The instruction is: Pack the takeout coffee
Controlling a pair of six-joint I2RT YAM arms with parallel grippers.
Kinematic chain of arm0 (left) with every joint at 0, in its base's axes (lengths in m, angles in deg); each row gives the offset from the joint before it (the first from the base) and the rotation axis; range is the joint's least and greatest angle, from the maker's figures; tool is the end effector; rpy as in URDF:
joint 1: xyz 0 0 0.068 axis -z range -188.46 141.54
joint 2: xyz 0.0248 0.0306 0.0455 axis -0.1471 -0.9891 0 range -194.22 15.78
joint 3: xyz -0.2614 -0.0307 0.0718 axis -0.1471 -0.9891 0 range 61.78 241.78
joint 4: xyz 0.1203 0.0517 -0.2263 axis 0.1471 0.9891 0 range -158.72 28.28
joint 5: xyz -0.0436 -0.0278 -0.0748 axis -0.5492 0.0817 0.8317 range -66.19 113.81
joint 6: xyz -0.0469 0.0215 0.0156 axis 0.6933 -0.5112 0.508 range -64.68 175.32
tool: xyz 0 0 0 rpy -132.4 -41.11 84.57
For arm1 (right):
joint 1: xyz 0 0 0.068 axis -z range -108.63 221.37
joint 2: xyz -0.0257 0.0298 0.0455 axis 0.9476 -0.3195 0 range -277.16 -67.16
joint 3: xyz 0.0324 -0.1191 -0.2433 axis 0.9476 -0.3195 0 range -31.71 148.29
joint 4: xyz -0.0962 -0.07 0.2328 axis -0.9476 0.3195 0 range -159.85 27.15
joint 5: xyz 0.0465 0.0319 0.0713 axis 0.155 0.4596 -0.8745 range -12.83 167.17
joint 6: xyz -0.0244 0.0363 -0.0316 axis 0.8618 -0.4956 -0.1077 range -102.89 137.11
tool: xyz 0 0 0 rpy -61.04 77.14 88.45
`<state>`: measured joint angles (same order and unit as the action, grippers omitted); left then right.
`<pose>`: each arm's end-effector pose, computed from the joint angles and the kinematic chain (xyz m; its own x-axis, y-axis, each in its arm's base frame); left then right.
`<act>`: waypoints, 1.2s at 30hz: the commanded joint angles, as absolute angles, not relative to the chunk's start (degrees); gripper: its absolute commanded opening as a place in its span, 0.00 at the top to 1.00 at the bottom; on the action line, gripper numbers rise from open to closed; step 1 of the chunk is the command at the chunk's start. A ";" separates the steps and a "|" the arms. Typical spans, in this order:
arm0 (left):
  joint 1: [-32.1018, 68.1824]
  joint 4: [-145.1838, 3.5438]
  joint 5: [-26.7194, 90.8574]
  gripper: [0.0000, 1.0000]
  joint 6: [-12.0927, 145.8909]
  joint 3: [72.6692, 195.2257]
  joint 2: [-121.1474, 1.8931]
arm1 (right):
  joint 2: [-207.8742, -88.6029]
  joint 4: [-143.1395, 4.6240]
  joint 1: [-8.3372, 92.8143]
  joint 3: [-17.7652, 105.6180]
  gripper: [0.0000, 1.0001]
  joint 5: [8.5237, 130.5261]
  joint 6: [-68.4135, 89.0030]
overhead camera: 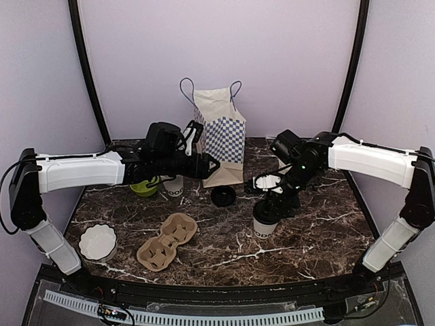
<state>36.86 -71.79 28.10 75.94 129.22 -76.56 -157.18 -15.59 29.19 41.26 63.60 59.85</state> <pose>0.2653 -0.2720 0.2879 -0.5115 0.0179 -0.8591 0.6173 0.7032 -0.3529 0.2217 0.2121 0.2601 -0.0348 -0.9218 -0.3861 -0.9967 0.0603 -0.0542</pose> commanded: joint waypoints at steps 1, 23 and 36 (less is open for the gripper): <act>36.98 -72.68 29.67 0.31 76.97 128.48 -75.80 | -157.59 -17.27 28.46 40.59 0.24 64.57 58.77; 36.98 -73.31 34.38 0.36 73.91 131.53 -78.55 | -143.67 -9.43 55.84 38.98 0.42 65.03 58.21; 36.98 -73.20 38.43 0.38 73.60 131.37 -78.02 | -160.17 -16.79 80.58 50.62 0.43 61.22 51.05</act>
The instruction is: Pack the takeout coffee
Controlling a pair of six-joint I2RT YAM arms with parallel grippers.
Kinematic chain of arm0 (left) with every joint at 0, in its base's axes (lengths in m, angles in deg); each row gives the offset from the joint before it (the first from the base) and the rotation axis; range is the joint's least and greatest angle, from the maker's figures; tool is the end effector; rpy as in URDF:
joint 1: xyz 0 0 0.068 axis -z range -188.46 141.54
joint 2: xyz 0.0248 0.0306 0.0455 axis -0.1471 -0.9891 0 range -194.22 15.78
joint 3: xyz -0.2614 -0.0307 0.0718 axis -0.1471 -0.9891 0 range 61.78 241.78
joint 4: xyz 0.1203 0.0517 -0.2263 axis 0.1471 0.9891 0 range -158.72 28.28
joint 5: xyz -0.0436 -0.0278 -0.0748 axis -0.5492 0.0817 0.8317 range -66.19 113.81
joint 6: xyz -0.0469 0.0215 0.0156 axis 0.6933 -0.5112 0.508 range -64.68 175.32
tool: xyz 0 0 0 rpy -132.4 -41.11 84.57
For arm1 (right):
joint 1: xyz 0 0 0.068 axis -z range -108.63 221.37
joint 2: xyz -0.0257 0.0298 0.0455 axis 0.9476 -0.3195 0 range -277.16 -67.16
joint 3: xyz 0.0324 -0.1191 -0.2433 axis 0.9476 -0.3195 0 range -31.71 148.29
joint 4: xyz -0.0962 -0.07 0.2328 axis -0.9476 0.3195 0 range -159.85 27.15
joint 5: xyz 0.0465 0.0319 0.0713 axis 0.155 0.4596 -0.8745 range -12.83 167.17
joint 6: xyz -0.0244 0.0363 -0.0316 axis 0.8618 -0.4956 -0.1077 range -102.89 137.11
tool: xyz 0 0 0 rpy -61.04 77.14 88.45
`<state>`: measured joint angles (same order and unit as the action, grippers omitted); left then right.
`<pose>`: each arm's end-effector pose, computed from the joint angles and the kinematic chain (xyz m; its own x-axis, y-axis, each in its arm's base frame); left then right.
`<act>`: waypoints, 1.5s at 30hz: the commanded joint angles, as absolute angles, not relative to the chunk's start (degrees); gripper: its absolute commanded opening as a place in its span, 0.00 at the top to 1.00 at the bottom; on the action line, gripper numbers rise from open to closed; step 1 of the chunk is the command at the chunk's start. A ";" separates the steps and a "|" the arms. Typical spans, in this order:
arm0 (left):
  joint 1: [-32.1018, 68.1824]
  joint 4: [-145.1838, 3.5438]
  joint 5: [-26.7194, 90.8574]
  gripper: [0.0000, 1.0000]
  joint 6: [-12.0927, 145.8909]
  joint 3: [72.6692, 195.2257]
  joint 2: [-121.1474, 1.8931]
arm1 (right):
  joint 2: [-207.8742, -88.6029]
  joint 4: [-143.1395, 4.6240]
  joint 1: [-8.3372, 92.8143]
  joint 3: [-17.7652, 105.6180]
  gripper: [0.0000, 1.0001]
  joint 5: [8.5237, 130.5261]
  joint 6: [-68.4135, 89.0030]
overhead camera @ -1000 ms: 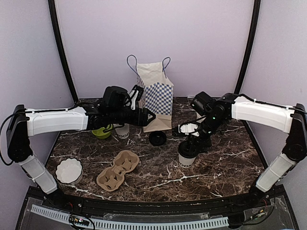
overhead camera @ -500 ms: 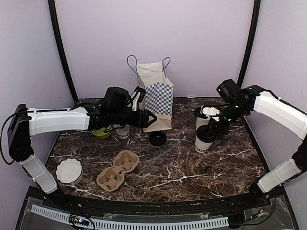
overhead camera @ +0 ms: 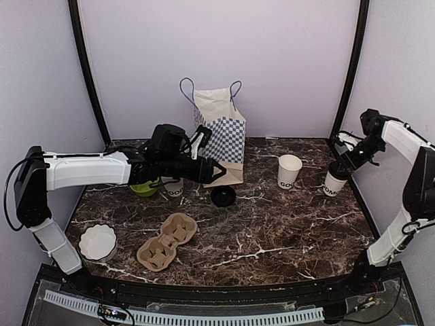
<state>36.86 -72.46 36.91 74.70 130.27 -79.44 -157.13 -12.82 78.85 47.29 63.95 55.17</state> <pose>0.2684 -0.2829 0.2774 -0.5375 0.0839 -0.8391 0.7006 0.5983 -0.3889 0.3109 -0.0326 0.2890 -0.7496 -0.5069 -0.4256 -0.5338 0.8432 -0.0639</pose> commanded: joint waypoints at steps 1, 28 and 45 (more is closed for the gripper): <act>36.98 -73.07 38.52 0.38 73.60 131.33 -77.92 | -161.43 -17.52 80.59 50.91 0.43 61.00 50.51; 36.98 -64.24 38.51 0.37 68.78 136.89 -79.11 | -157.29 -19.08 68.15 53.00 0.19 64.80 51.01; 36.98 -63.20 37.62 0.37 68.95 135.05 -77.25 | -170.86 -18.68 55.46 57.58 0.34 65.99 53.96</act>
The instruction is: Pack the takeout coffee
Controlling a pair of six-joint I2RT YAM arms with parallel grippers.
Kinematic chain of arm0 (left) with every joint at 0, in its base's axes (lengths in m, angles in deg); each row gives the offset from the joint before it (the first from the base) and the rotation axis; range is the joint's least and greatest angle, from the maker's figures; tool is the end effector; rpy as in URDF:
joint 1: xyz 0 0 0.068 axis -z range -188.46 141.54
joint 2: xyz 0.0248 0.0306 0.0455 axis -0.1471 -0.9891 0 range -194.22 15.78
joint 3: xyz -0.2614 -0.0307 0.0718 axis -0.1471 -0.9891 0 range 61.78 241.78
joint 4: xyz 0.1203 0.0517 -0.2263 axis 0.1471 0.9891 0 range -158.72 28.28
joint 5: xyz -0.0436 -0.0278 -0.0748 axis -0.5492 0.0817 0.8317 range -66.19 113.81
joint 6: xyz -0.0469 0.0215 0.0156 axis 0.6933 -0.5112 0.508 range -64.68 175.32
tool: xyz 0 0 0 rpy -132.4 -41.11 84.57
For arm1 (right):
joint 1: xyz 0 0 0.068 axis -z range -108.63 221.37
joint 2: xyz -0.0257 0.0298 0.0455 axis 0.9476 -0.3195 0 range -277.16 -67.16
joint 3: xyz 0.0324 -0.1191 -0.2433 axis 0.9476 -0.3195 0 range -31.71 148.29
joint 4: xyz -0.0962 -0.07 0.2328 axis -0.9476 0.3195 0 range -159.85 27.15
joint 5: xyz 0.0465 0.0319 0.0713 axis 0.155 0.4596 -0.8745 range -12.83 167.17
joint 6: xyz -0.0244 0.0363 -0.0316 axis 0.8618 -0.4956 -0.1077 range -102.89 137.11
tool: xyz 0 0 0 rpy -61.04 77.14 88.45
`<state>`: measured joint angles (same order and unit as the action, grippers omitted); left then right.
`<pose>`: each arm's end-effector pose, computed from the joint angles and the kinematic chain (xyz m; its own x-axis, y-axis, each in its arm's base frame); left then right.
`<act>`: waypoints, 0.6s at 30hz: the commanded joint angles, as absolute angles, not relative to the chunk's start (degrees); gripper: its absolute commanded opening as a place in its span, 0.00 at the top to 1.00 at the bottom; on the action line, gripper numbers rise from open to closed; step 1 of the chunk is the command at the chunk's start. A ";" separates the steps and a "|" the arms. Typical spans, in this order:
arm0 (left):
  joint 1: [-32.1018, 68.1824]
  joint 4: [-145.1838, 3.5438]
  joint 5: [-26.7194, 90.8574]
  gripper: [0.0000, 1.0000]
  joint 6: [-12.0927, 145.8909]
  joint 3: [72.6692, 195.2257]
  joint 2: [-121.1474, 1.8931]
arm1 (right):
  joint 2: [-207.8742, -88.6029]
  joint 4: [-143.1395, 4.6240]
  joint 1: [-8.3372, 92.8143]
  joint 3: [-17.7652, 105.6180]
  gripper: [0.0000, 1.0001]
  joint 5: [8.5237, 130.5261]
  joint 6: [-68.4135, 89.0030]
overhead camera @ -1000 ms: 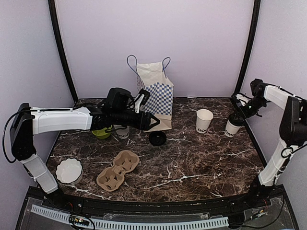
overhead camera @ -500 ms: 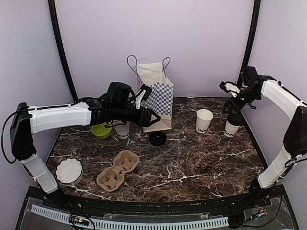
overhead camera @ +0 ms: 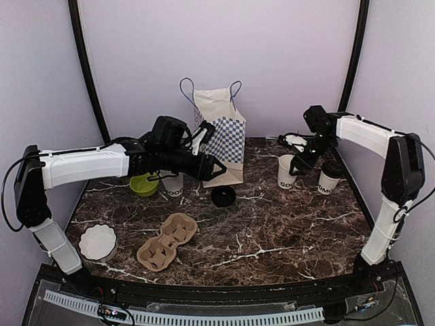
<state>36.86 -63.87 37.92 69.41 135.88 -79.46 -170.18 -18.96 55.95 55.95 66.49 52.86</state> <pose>0.2694 -0.2847 0.2965 -0.5042 0.1741 -0.8459 0.7433 0.5862 -0.3224 0.3602 0.1062 0.2639 -0.5214 -0.7394 -0.4259 -0.7860 0.6105 -0.0976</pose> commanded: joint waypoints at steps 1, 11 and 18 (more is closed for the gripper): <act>36.94 -63.54 37.65 0.37 68.99 134.93 -77.27 | -171.28 -18.59 55.34 57.73 0.36 65.80 54.14; 36.98 -63.04 38.70 0.37 69.03 135.20 -78.07 | -174.82 -16.37 53.38 59.74 0.69 65.30 55.16; 36.98 -62.89 37.82 0.37 68.46 134.90 -77.39 | -172.45 -16.25 52.04 57.37 1.00 64.95 56.01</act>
<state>36.86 -63.81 37.96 69.41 135.53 -79.46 -174.49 -16.95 53.10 58.16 66.27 55.30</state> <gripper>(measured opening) 0.630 0.016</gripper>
